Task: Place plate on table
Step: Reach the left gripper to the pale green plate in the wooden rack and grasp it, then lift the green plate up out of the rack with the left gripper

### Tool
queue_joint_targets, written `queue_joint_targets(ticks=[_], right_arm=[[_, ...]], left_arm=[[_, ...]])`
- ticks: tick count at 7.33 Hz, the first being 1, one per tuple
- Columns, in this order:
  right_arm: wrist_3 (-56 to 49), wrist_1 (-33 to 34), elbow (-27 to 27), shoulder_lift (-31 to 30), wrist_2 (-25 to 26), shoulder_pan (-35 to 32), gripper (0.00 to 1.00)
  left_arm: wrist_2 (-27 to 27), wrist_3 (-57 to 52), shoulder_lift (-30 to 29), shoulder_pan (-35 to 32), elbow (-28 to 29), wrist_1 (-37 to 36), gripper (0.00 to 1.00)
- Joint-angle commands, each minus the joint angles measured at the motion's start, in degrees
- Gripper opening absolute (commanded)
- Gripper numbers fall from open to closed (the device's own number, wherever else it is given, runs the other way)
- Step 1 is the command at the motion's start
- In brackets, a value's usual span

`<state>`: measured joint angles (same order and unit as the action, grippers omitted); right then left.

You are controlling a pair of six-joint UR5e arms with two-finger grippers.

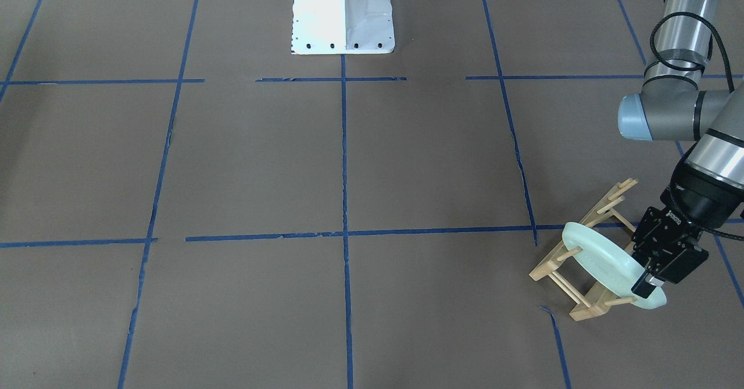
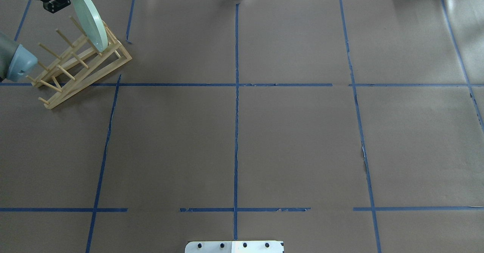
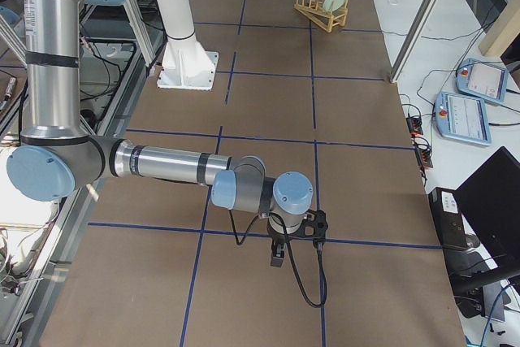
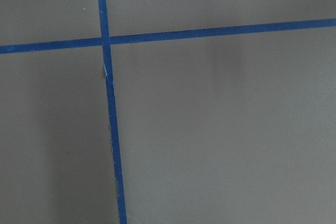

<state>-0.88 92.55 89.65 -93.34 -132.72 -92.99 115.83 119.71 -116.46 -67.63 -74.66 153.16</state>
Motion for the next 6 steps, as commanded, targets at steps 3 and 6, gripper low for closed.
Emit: queue_joint_targets(ticks=[3, 6], right_arm=[[0.00, 0.00, 0.00, 0.00, 0.00, 0.00, 1.00], [0.00, 0.00, 0.00, 0.00, 0.00, 0.00, 1.00]], left_arm=[[7.74, -0.98, -0.95, -6.29, -5.30, -6.25, 0.00], [7.65, -2.54, -12.96, -1.93, -8.30, -28.79, 0.00]])
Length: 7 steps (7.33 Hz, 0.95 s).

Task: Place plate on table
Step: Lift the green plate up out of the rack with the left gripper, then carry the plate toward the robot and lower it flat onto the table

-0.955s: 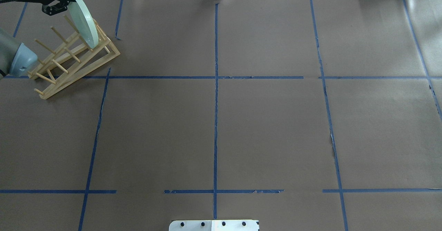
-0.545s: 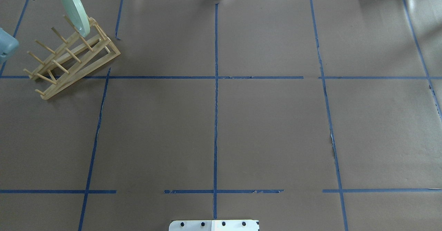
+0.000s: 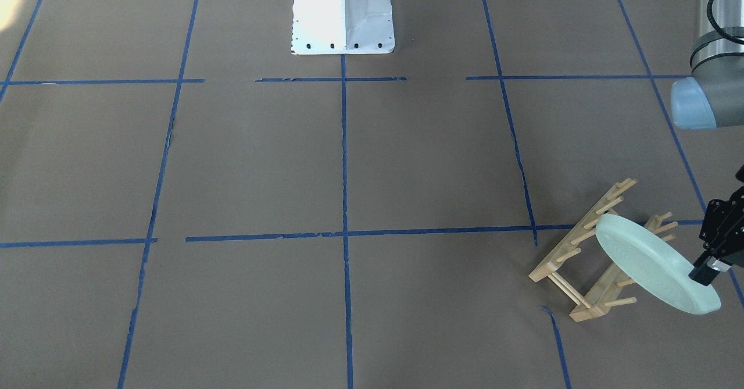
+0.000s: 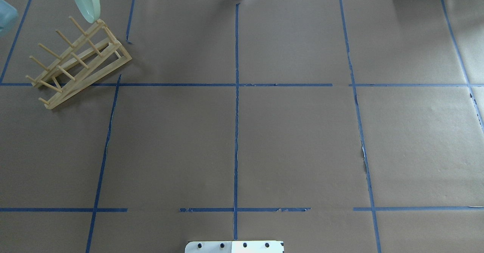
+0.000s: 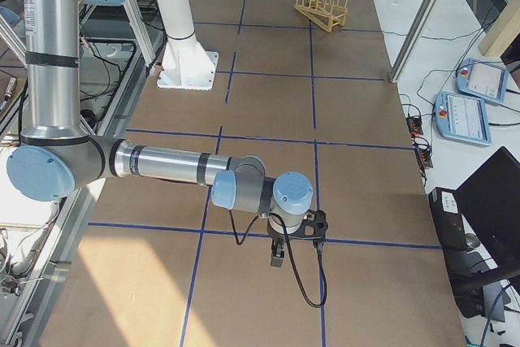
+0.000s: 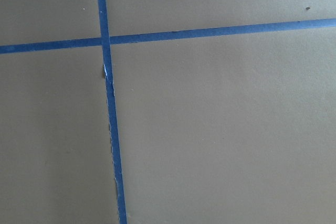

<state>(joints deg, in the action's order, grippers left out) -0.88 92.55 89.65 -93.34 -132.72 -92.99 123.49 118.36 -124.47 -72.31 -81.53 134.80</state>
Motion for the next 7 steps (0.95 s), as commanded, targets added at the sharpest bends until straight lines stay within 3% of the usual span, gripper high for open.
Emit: queue_joint_targets(ticks=[1, 3, 5, 7], right_arm=[[0.00, 0.00, 0.00, 0.00, 0.00, 0.00, 1.00], [0.00, 0.00, 0.00, 0.00, 0.00, 0.00, 1.00], [0.00, 0.00, 0.00, 0.00, 0.00, 0.00, 1.00], [0.00, 0.00, 0.09, 0.00, 0.00, 0.00, 1.00]], left_arm=[[-0.61, -5.82, -8.38, 5.83, -2.74, -20.79, 0.00], [-6.64, -16.17, -16.81, 13.90, -3.28, -41.80, 0.00], [-13.50, -25.51, -20.62, 24.89, -2.50, -57.13, 0.00], [-16.77, -31.16, -26.33, 32.99, 6.08, -69.10, 0.00]])
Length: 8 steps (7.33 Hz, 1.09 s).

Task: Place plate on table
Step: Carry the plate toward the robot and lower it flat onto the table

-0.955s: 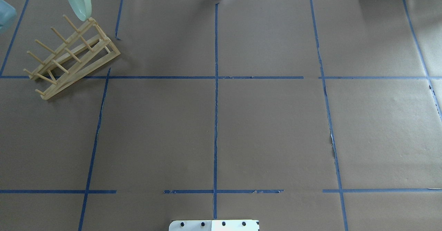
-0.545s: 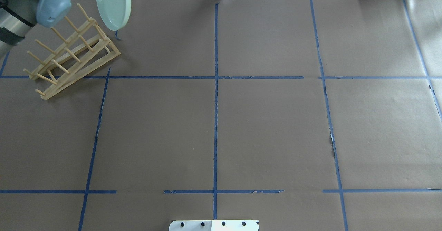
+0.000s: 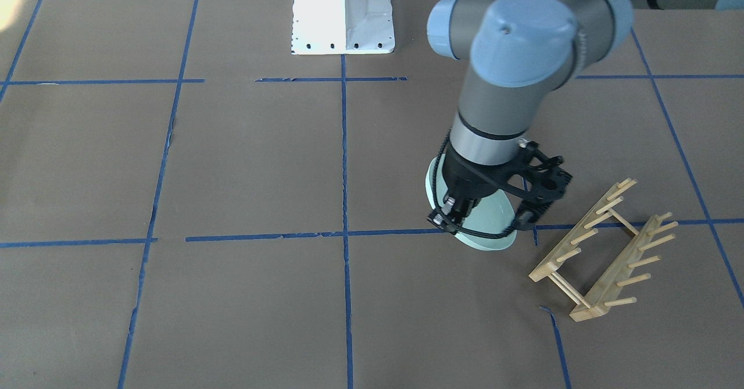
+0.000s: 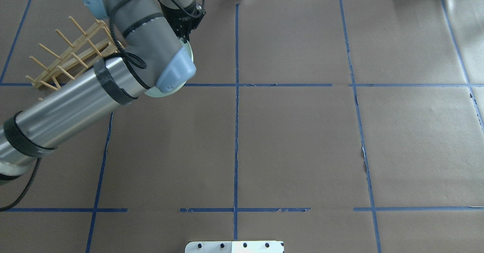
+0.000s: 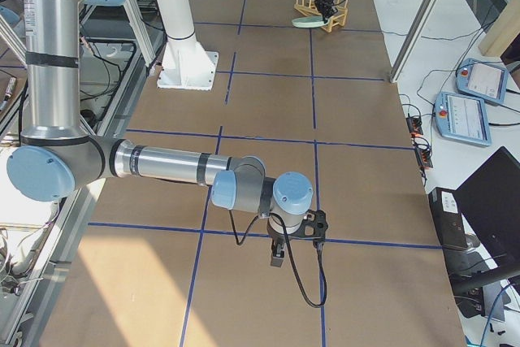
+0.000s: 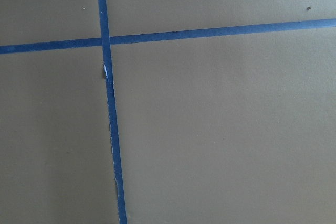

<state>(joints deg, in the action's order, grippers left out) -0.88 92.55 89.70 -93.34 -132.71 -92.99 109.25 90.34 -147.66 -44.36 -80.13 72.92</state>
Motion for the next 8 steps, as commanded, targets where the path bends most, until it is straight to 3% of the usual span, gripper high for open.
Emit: queue_joint_targets(ticks=[1, 5, 6, 7, 8], right_arm=[[0.00, 0.00, -0.05, 0.00, 0.00, 0.00, 1.00], [0.00, 0.00, -0.05, 0.00, 0.00, 0.00, 1.00], [0.00, 0.00, -0.05, 0.00, 0.00, 0.00, 1.00], [0.00, 0.00, -0.05, 0.00, 0.00, 0.00, 1.00], [0.00, 0.00, -0.05, 0.00, 0.00, 0.00, 1.00]], left_arm=[[-5.34, -2.54, -1.33, 9.51, 4.98, -8.23, 0.00], [-6.51, 5.70, 4.56, 15.08, 4.72, -3.61, 0.00], [-6.51, 5.72, 4.66, 15.09, 4.37, -3.14, 0.09], [-6.77, 5.11, 5.45, 15.09, 1.84, -3.14, 0.71], [-8.34, 4.50, 7.46, 14.91, -3.32, -3.31, 1.00]])
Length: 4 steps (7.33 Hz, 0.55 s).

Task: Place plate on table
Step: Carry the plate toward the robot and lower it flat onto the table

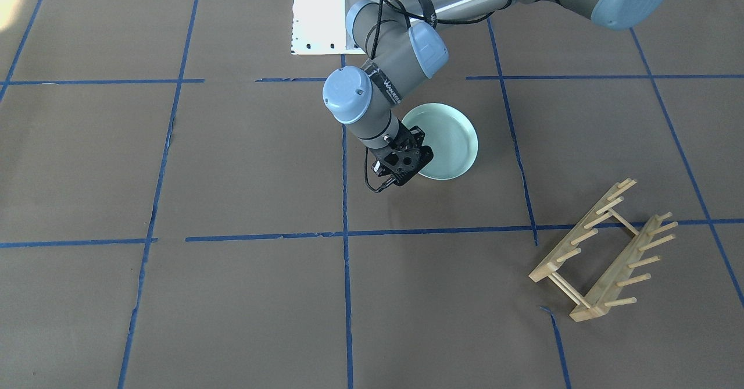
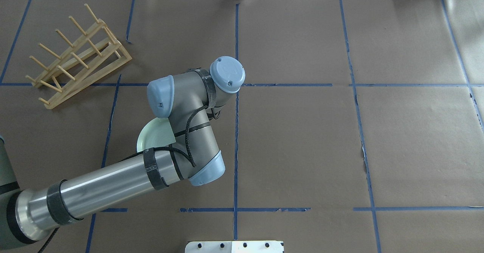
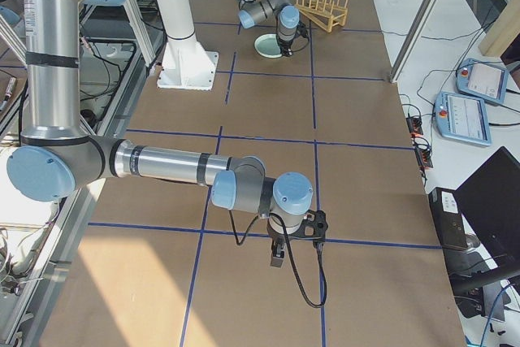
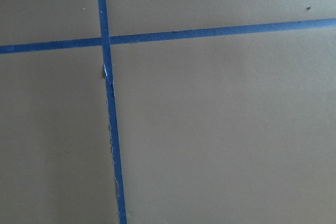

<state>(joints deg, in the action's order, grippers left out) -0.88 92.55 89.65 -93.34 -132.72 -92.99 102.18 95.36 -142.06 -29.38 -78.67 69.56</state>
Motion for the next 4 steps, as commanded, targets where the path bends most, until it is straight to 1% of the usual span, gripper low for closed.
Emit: queue_joint_targets(ticks=[1, 2, 3, 4], right_arm=[[0.00, 0.00, 0.00, 0.00, 0.00, 0.00, 1.00], [0.00, 0.00, 0.00, 0.00, 0.00, 0.00, 1.00], [0.00, 0.00, 0.00, 0.00, 0.00, 0.00, 1.00], [0.00, 0.00, 0.00, 0.00, 0.00, 0.00, 1.00]], left_arm=[[-0.94, -6.01, 4.40, -1.81, -11.43, -0.13, 1.00], [-0.50, -13.98, 7.04, -5.65, -17.33, -0.21, 1.00], [-0.32, -22.94, 9.50, -10.82, -21.22, 0.31, 1.00], [3.77, -34.08, 11.53, -16.53, -22.04, 1.36, 1.00]])
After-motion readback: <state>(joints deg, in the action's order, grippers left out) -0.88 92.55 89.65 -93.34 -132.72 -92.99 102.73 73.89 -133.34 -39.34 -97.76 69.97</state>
